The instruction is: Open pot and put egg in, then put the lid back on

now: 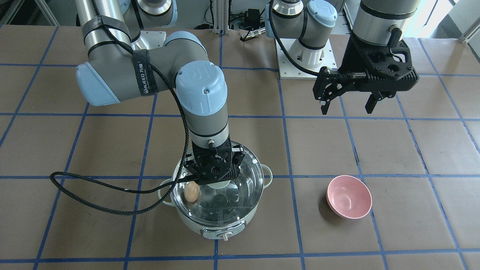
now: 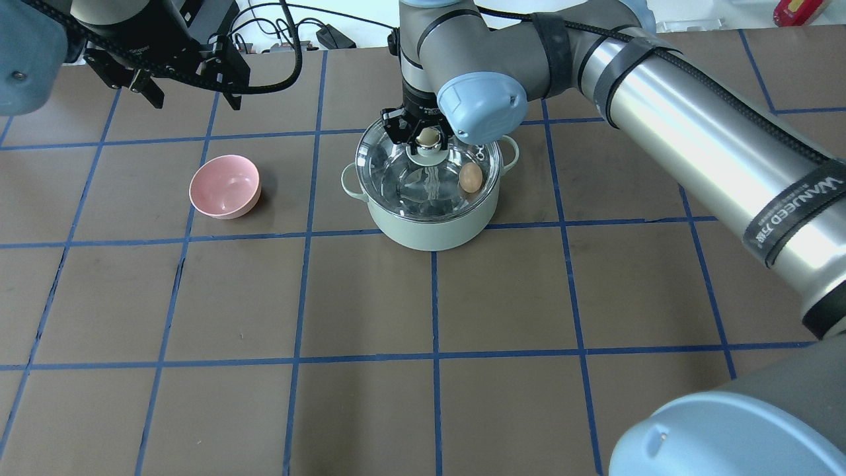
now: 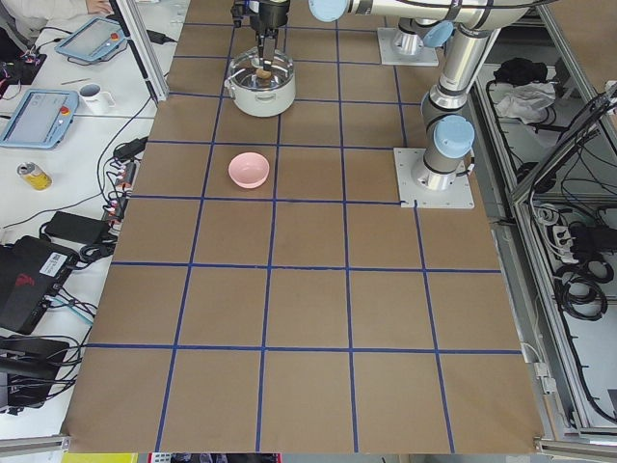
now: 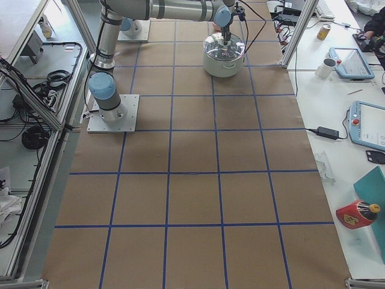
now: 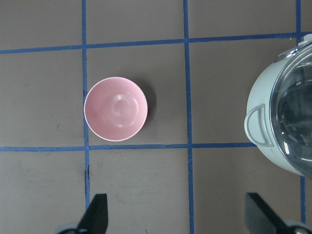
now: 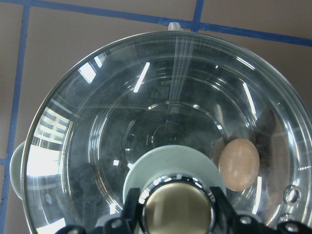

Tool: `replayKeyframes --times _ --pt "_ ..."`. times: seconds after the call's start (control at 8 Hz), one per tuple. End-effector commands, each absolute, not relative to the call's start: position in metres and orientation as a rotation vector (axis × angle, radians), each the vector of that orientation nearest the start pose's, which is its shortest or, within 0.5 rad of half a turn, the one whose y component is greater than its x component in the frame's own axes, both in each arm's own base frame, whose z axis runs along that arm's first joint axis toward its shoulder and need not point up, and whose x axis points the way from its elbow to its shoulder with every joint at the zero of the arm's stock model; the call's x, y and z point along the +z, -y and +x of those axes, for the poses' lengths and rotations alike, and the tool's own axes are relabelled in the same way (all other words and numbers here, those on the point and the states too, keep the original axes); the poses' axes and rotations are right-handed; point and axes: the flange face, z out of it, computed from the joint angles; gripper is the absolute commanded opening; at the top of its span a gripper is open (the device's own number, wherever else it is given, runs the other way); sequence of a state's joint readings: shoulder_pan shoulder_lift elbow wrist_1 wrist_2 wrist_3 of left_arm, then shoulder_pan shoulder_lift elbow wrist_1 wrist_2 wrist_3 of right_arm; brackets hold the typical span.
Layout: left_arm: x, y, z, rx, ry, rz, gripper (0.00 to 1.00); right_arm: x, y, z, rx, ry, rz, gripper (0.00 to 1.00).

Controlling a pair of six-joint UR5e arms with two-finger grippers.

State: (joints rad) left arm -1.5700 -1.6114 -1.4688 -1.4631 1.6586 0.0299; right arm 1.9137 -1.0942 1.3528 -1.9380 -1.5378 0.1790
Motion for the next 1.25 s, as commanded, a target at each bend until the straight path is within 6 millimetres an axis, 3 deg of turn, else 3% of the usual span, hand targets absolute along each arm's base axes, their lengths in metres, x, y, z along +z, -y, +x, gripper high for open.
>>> replayKeyframes --times 0.0,0.38,0.5,0.62,0.75,0.88,1.12 --pt "0.542 0.507 -0.126 -0.241 -3.039 0.047 1.00 0.353 0.599 0.357 -0.154 -3.068 -0.250 0.00" --pt "0.535 0.502 -0.124 -0.150 -3.048 0.045 1.00 0.355 0.599 0.357 -0.165 -3.065 -0.250 0.00" --pt "0.526 0.509 -0.124 -0.127 -3.052 0.039 1.00 0.350 0.597 0.356 -0.173 -3.065 -0.253 0.16" --pt "0.522 0.514 -0.124 -0.127 -3.051 0.020 1.00 0.345 0.597 0.355 -0.226 -3.059 -0.282 0.46" --pt "0.519 0.523 -0.125 -0.174 -3.077 0.009 1.00 0.342 0.597 0.355 -0.257 -3.053 -0.287 0.98" --pt "0.508 0.530 -0.127 -0.144 -3.090 0.013 1.00 0.347 0.599 0.350 -0.261 -3.041 -0.274 1.00" --pt "0.514 0.528 -0.127 -0.160 -3.086 0.012 1.00 0.376 0.589 0.340 -0.270 -3.042 -0.243 1.00"
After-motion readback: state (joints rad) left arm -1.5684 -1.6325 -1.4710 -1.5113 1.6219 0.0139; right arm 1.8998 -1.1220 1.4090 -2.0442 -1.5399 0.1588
